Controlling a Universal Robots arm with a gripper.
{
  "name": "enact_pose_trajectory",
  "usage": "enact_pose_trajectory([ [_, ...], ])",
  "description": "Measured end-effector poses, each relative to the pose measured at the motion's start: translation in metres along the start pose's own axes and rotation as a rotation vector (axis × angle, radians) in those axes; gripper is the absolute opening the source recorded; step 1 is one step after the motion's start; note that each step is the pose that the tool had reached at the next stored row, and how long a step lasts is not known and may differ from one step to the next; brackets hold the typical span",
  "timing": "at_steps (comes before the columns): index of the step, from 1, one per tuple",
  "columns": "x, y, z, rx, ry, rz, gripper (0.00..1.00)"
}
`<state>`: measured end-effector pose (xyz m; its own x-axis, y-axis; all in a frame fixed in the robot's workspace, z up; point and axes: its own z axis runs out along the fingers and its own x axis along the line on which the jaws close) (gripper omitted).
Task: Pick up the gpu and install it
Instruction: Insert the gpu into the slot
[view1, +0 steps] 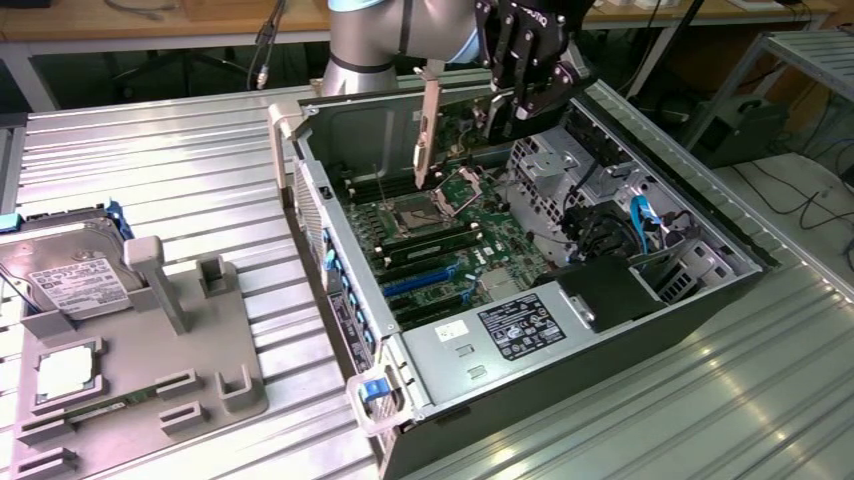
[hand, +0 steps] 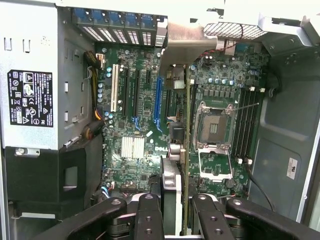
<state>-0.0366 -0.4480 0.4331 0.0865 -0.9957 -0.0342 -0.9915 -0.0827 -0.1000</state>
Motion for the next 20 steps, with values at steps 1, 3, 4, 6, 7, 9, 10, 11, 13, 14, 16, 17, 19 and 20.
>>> enact_pose_trajectory([
  [1,0.0000,0.0000,0.0000,0.0000,0.0000,0.000,0.28],
  [3,0.0000,0.0000,0.0000,0.0000,0.0000,0.000,0.28],
  [4,0.0000,0.0000,0.0000,0.0000,0.0000,0.000,0.28],
  [6,0.0000,0.0000,0.0006,-0.0007,-0.0002,0.000,0.28],
  [7,0.0000,0.0000,0.0007,-0.0014,0.0000,0.000,0.28],
  [9,0.0001,0.0000,0.0010,-0.0079,-0.0007,0.000,0.28],
  [10,0.0001,0.0000,0.0011,-0.0114,-0.0010,0.001,0.28],
  [11,0.0001,0.0001,0.0015,-0.0141,-0.0008,0.008,0.28],
  [13,0.0000,0.0001,0.0019,-0.0207,0.0009,0.038,0.28],
  [14,0.0001,0.0001,0.0021,-0.0286,0.0025,0.063,0.28],
  [16,0.0001,0.0003,0.0027,-0.0412,0.0047,0.098,0.28],
  [17,0.0001,0.0003,0.0033,-0.0428,0.0050,0.101,0.28],
  [19,0.0001,0.0004,0.0047,-0.0469,0.0051,0.103,0.28],
  [20,0.0001,0.0005,0.0053,-0.0489,0.0051,0.104,0.28],
])
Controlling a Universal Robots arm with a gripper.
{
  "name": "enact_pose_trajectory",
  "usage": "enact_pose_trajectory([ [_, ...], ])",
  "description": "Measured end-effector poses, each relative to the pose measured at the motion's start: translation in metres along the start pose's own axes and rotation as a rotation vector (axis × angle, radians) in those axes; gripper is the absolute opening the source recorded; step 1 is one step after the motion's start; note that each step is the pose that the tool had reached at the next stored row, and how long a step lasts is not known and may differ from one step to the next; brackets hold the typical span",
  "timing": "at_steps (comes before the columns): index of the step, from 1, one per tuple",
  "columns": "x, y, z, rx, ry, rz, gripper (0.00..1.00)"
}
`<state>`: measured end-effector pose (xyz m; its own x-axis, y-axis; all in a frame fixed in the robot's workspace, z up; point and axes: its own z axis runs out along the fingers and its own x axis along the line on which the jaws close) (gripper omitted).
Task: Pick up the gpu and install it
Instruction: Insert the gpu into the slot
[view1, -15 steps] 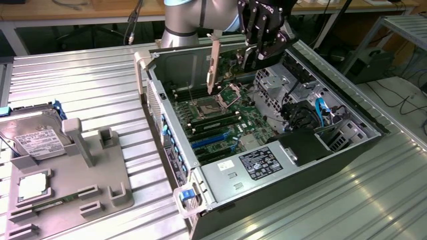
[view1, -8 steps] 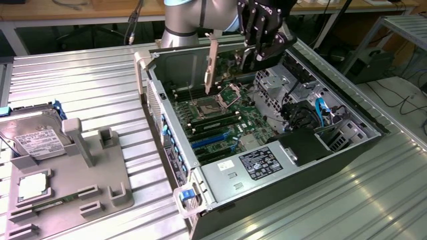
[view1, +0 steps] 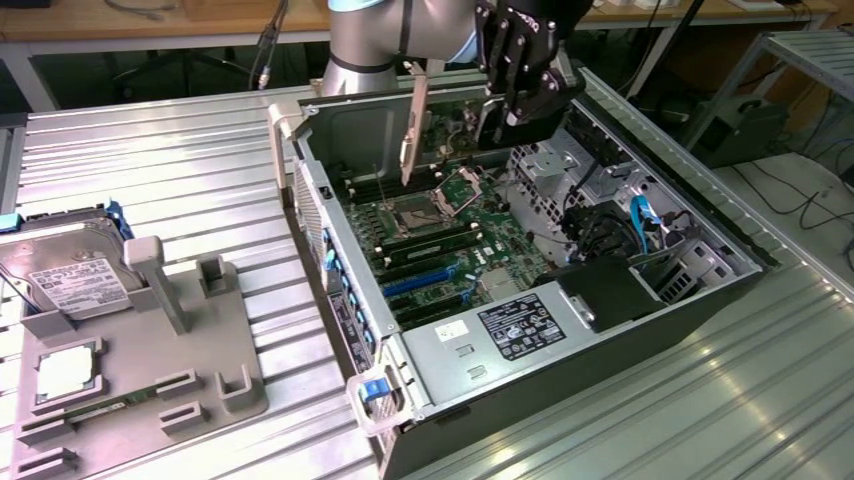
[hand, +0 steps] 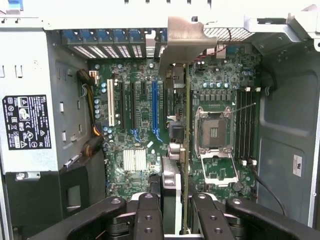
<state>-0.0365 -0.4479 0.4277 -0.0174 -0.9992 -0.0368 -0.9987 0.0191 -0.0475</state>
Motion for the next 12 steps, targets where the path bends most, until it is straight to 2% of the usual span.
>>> enact_pose_trajectory([
  [4,0.0001,0.0001,0.0028,-0.0051,0.0000,0.001,0.28],
  [12,0.0004,0.0004,0.0094,-0.0061,0.0001,0.001,0.28],
])
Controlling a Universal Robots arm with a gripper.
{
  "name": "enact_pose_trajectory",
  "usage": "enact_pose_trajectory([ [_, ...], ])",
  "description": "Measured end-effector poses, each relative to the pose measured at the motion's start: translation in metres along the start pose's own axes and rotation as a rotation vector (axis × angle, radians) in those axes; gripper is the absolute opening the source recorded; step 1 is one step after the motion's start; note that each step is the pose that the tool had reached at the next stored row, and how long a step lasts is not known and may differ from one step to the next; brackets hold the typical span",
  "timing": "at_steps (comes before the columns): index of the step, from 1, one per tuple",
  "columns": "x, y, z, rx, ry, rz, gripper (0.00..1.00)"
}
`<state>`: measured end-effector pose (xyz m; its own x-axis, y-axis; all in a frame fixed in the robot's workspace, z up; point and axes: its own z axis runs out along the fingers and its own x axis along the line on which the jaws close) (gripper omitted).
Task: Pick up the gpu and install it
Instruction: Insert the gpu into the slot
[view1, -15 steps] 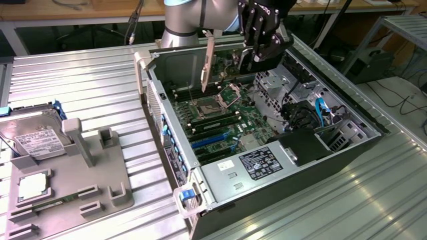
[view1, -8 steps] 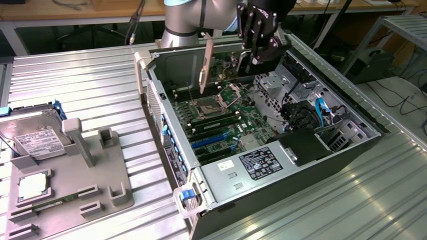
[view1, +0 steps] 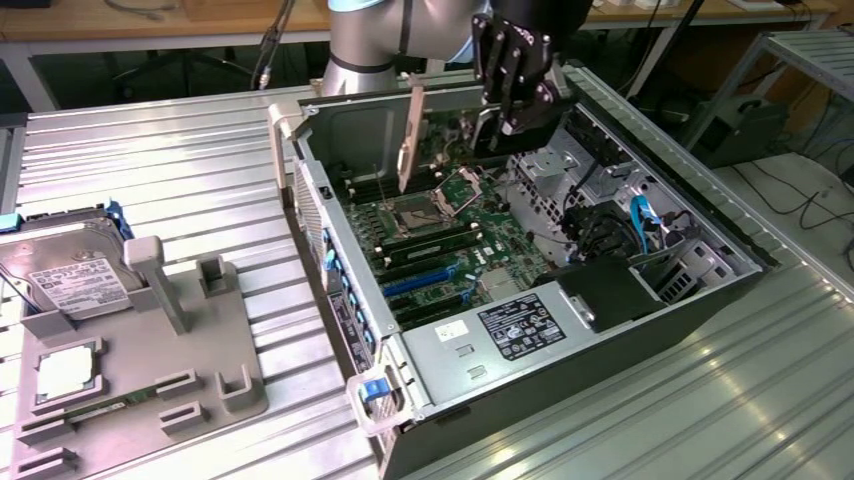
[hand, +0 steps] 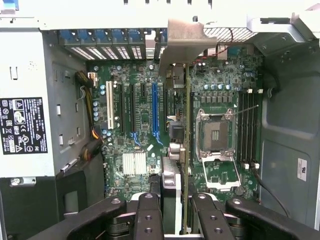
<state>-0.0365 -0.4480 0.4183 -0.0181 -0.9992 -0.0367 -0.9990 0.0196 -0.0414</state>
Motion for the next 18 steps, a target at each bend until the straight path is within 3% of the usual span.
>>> enact_pose_trajectory([
  [18,0.000,0.0005,0.0122,0.0000,-0.0001,0.000,0.28],
])
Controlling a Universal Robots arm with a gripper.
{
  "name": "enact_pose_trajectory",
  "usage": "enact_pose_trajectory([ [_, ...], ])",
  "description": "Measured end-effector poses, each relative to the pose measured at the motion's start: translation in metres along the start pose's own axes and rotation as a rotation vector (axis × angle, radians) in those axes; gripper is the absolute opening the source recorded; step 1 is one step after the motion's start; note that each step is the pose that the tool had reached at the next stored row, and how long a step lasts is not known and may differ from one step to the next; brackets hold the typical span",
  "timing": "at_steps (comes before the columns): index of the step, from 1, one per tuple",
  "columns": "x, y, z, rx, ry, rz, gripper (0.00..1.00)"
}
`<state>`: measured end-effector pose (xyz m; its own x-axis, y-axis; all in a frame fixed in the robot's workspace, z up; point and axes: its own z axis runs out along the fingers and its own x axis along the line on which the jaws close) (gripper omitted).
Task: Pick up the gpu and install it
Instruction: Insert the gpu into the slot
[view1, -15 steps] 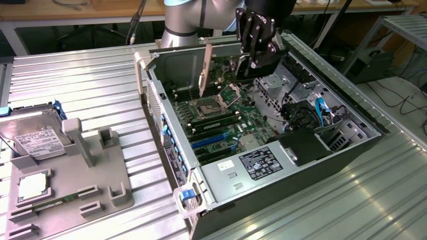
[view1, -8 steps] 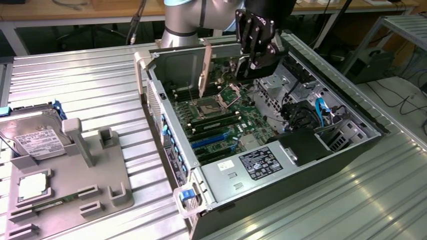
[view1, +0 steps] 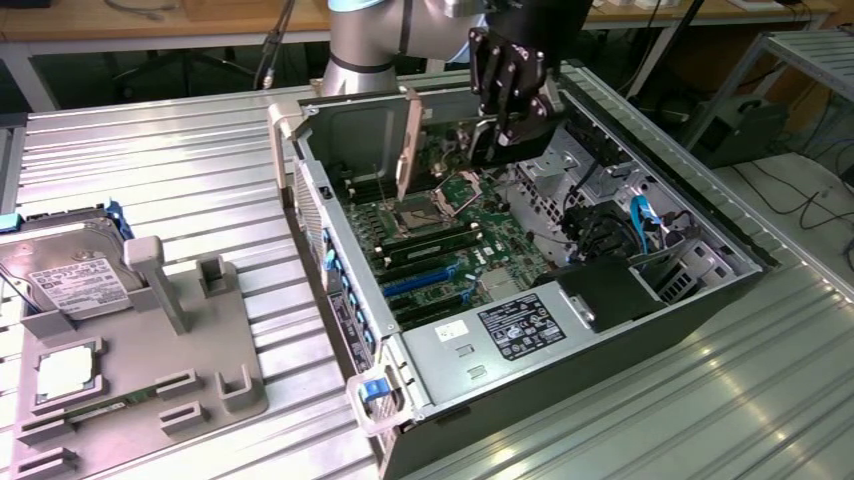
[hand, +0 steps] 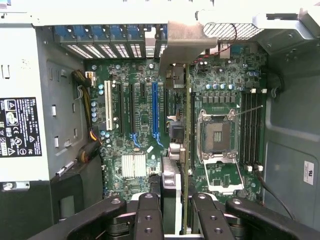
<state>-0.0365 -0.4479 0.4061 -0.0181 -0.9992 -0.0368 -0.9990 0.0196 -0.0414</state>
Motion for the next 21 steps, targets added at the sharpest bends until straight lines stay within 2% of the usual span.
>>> enact_pose_trajectory([
  [10,0.000,0.0003,0.0074,-0.0025,0.0000,0.000,0.28],
  [21,0.001,0.0005,0.0130,-0.0025,0.0011,0.000,0.28],
])
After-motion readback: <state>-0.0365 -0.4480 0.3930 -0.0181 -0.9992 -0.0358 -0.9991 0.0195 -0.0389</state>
